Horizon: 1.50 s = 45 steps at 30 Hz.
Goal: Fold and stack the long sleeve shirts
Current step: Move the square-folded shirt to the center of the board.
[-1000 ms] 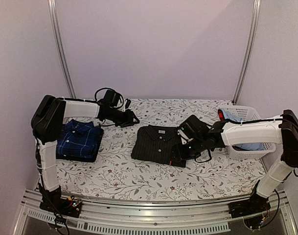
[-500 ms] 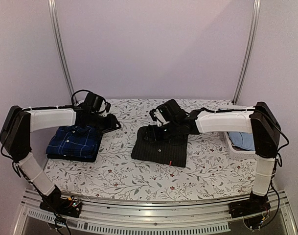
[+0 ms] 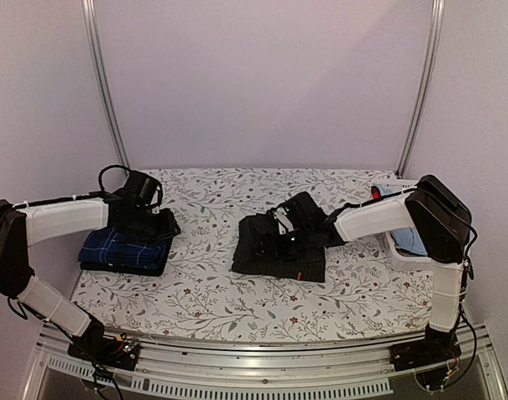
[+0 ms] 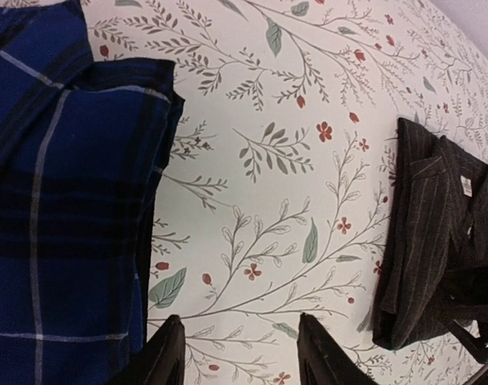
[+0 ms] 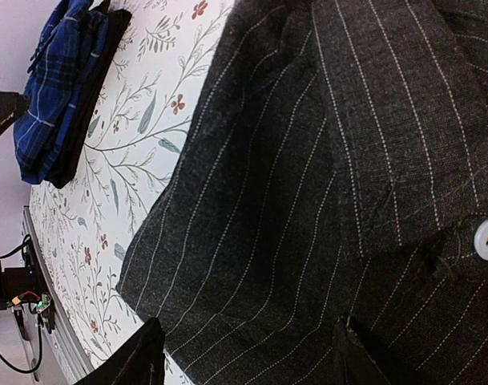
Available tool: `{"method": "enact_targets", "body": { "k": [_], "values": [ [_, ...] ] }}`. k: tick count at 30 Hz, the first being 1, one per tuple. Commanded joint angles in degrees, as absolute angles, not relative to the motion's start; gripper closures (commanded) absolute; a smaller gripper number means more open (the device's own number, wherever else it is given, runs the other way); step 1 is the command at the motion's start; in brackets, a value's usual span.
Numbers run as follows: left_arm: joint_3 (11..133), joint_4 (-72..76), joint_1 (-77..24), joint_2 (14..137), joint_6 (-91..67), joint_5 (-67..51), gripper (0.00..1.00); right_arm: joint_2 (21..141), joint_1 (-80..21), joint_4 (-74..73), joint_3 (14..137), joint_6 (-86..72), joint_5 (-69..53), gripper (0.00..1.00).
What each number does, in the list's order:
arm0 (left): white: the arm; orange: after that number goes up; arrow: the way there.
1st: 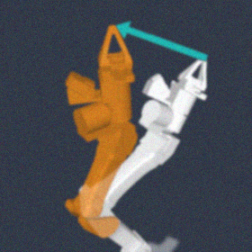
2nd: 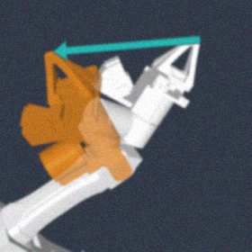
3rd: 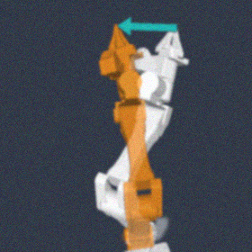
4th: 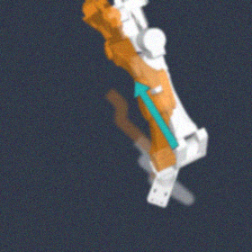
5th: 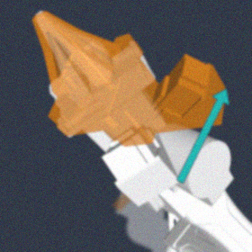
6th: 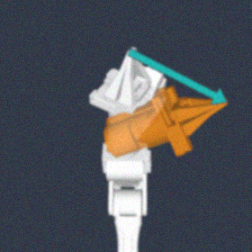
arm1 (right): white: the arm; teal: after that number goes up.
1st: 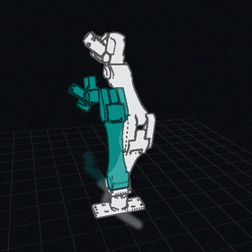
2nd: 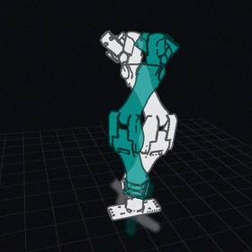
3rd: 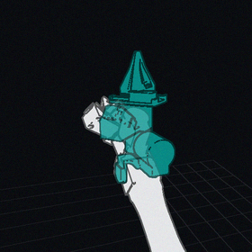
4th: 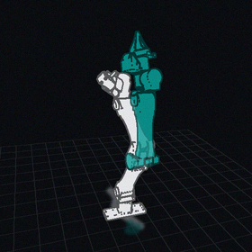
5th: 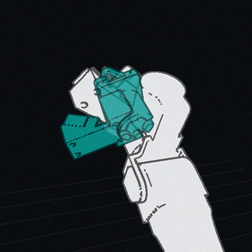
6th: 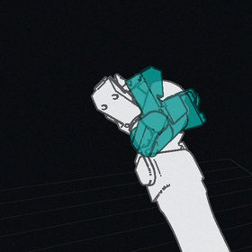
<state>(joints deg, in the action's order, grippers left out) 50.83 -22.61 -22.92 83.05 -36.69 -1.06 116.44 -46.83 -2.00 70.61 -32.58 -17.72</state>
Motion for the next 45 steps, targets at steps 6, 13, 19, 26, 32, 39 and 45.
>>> {"method": "enact_targets", "body": {
  "k": [6,13,19,26,32,39,45],
  "values": [
    [48.1,-26.1,-22.5,81.3,-37.6,3.4,0.52,110.0,-39.5,-5.3,58.2,-30.6,-14.9,0.27],
    [50.1,-28.0,-25.3,84.8,-36.8,5.9,0.53,106.9,-37.5,-7.6,58.9,-28.3,-13.1,0.22],
    [52.3,-32.9,-28.2,85.9,-38.9,11.5,0.54,103.6,-38.5,-11.2,64.0,-26.2,-12.5,0.17],
    [52.3,-40.1,-35.4,87.0,-44.9,16.8,0.63,99.7,-40.5,-10.7,68.2,-25.2,-11.5,0.12],
    [51.2,-44.5,-39.3,88.5,-51.1,20.3,0.68,95.1,-40.9,-3.7,68.3,-25.4,-12.4,0.01],
    [52.1,-48.9,-40.0,92.5,-55.5,26.4,0.66,93.7,-40.8,-2.3,69.6,-24.9,-12.9,0.01],
    [53.0,-48.3,-39.8,95.3,-56.2,28.8,0.61,92.9,-40.8,-2.5,68.3,-24.4,-13.3,0.01]
  ]
}}
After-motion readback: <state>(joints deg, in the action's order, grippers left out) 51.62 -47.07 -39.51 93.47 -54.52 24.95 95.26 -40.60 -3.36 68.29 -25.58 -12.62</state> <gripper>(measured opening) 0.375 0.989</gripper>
